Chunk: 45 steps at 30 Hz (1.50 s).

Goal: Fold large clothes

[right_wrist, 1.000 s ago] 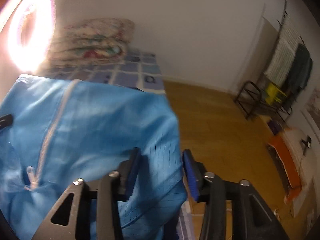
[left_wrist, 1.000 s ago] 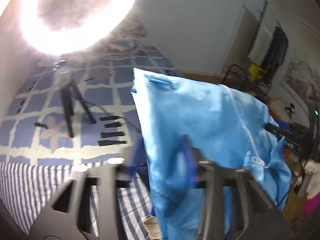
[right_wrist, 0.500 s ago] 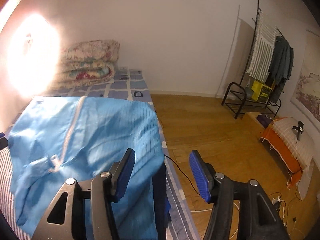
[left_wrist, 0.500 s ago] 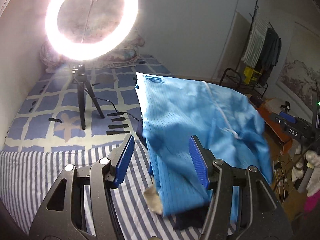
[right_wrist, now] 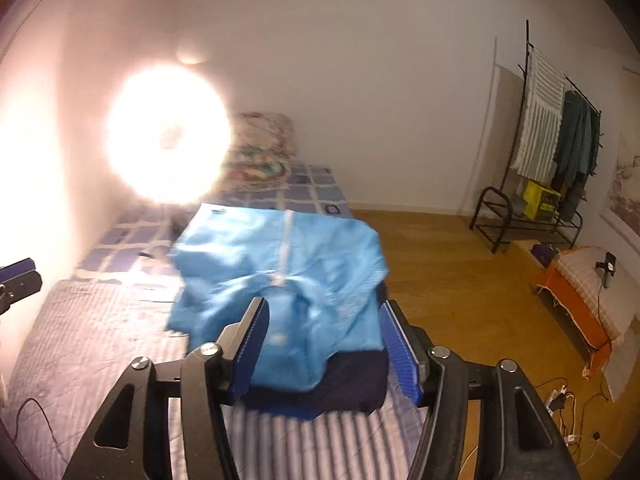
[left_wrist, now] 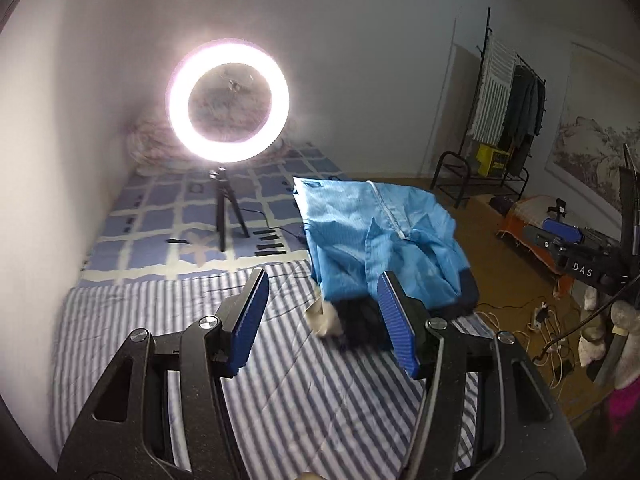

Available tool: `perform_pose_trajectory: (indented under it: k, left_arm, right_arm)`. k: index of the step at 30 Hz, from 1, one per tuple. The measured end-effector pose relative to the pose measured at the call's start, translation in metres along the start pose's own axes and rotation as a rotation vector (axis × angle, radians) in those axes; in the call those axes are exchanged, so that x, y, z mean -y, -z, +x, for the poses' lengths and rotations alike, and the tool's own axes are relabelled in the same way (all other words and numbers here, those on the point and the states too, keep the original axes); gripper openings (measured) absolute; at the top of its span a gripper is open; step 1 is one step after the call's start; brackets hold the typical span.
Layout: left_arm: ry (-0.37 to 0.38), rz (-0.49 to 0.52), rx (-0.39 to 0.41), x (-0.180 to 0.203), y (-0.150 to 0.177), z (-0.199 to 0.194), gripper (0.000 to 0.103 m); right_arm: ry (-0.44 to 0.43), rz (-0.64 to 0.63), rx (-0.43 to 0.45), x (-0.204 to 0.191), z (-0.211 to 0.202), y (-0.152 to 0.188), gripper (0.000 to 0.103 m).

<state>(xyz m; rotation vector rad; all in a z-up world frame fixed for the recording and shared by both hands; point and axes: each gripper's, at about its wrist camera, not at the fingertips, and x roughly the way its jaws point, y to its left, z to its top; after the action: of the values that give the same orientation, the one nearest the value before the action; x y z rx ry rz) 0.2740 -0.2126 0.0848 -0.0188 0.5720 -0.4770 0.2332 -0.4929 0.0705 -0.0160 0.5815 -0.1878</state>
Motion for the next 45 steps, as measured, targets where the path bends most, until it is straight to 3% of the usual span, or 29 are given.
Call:
perform_pose_trajectory:
  k: [7,13,17,22,30,33,37,43,45]
  left_arm:
    - [-0.009,-0.010,0.035,0.001,0.037,-0.098,0.060]
    - [0.009,0.003,0.082,0.012,0.079,-0.160,0.072]
    - [0.012,0.000,0.097,0.016,0.106,-0.187,0.074]
    - [-0.028,0.058,0.098,0.031,0.136,-0.195,0.078]
    - [-0.028,0.054,0.058,0.038,0.166,-0.182,0.080]
    - [-0.031,0.066,0.056,0.041,0.171,-0.178,0.091]
    - [-0.043,0.089,0.062,0.043,0.178,-0.176,0.100]
    - [-0.072,0.114,0.052,0.046,0.184,-0.170,0.103]
    - [-0.096,0.121,0.049,0.047,0.186,-0.167,0.103]
  right_arm:
    - [-0.065,-0.012,0.042,-0.034,-0.097,0.031,0.068]
    - [-0.088,-0.037,0.057,-0.052,-0.150,0.071,0.072]
    - [-0.100,-0.007,0.061,-0.053,-0.169,0.097,0.073]
    - [-0.081,0.015,0.076,-0.057,-0.182,0.133,0.080]
    - [-0.090,0.067,0.083,-0.063,-0.179,0.171,0.081]
    - [-0.081,0.065,0.076,-0.064,-0.171,0.180,0.083]
    - [-0.077,0.090,0.069,-0.064,-0.164,0.191,0.088]
    - [-0.042,0.086,0.083,-0.066,-0.158,0.200,0.103]
    - [-0.036,0.079,0.086,-0.066,-0.156,0.201,0.103]
